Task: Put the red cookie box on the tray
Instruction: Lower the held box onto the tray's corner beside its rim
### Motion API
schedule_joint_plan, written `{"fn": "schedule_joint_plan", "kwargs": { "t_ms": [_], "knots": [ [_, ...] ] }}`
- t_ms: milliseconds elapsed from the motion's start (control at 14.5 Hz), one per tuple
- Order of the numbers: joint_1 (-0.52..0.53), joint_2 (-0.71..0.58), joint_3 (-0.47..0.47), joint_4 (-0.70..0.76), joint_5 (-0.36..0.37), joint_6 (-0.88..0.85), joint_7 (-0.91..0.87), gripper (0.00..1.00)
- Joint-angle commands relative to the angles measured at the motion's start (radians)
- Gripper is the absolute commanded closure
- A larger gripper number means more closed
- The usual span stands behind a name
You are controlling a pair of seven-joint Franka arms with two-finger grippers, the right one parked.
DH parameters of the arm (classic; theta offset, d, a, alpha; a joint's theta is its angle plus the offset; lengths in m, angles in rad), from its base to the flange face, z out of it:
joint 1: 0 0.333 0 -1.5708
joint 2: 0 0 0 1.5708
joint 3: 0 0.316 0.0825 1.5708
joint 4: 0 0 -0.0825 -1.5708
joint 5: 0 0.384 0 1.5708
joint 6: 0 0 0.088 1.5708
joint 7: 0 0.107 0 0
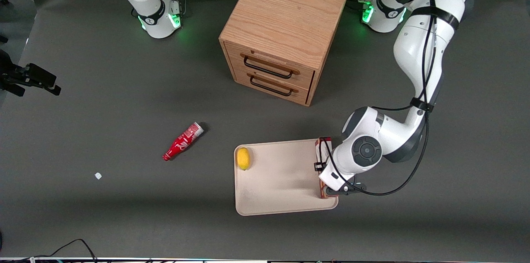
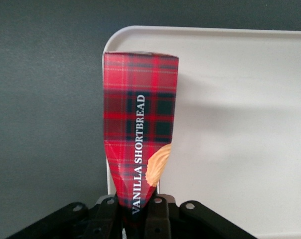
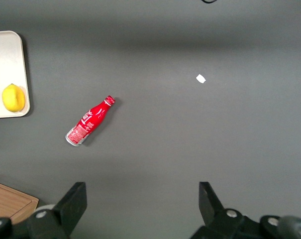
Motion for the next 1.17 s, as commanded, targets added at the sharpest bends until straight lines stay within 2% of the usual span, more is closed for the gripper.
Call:
{"fn": "schedule_joint_plan", "kwargs": {
  "t_ms": [0, 69, 138, 207, 276, 552, 690, 1103],
  "knots": [
    [-0.023, 0.009, 0.02, 0.026, 0.019, 0.008, -0.026, 1.0],
    [-0.025, 0.009, 0.023, 0.026, 0.019, 0.008, -0.026, 1.0],
    [-0.023, 0.007, 0.026, 0.023, 0.022, 0.01, -0.023, 0.82],
    [-0.021, 0.004, 0.026, 0.012, 0.042, 0.013, -0.019, 0.01],
    [-0.021, 0.001, 0.026, 0.002, 0.063, 0.014, -0.022, 0.0],
    [-0.015, -0.06, 0.024, -0.041, 0.057, 0.05, -0.026, 0.0],
    [-0.006, -0.109, 0.024, -0.067, 0.021, 0.051, -0.016, 0.0],
    [0.161, -0.399, 0.024, -0.277, -0.067, 0.03, 0.102, 0.0]
  ]
}}
